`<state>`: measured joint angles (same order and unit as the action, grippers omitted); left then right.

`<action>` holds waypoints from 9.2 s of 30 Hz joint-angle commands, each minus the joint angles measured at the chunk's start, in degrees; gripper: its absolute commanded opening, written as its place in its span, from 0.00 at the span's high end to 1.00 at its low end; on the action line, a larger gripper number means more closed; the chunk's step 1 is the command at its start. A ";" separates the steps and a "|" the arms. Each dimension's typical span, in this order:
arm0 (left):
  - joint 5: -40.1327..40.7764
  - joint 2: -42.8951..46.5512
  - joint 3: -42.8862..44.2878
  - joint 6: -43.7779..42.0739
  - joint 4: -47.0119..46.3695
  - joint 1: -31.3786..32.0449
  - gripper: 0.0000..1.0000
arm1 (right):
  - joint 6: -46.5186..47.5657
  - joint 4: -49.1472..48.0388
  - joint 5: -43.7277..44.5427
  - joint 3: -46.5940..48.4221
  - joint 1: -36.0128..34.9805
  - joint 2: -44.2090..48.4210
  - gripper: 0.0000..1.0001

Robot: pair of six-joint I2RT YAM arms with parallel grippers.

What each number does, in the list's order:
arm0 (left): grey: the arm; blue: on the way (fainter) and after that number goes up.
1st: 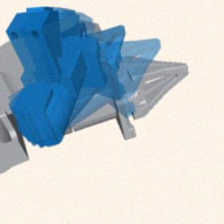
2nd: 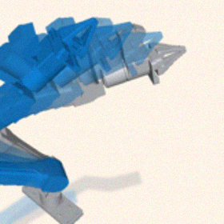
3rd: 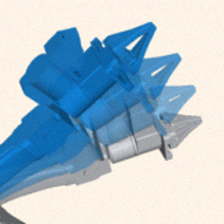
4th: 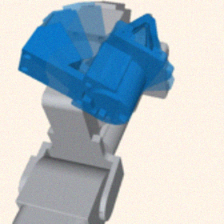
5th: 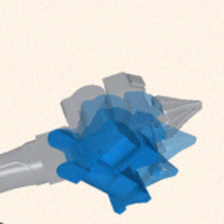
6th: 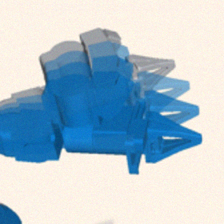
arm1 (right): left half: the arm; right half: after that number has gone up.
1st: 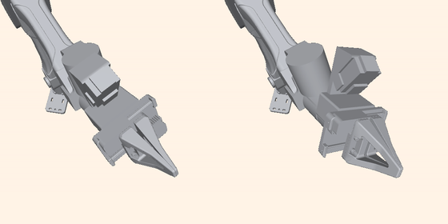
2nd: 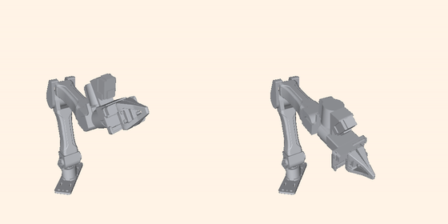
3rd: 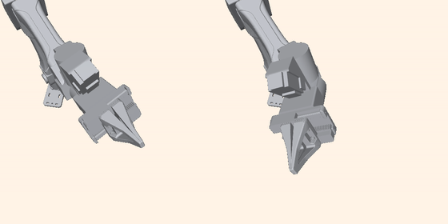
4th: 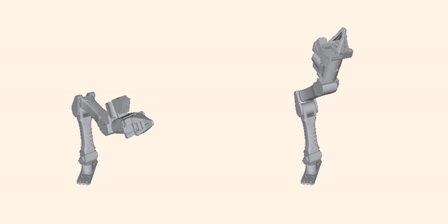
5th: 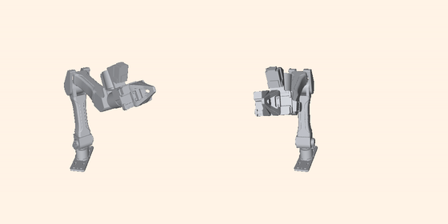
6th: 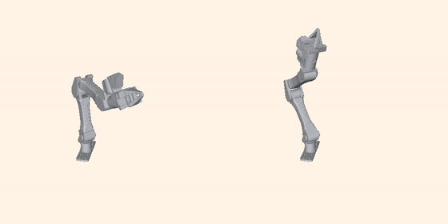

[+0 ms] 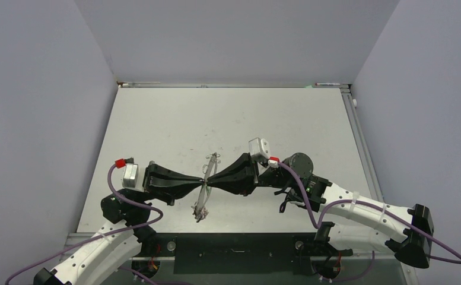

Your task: Put the keys on the keyring

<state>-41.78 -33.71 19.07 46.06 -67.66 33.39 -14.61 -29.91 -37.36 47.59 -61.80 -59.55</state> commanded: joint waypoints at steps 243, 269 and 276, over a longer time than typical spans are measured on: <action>0.65 0.45 15.38 -42.50 68.54 12.10 0.81 | 36.94 63.94 -2.43 27.53 0.89 -11.93 0.95; 7.31 7.02 15.03 -45.02 66.61 11.42 1.00 | 33.02 55.55 0.39 23.75 0.99 -8.53 0.49; 5.75 9.07 13.86 -42.86 63.68 8.68 1.00 | 30.03 46.38 4.80 18.81 1.70 -2.86 0.39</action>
<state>-36.03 -25.45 33.04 2.28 1.80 43.40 17.63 25.56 -35.27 68.75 -60.82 -66.89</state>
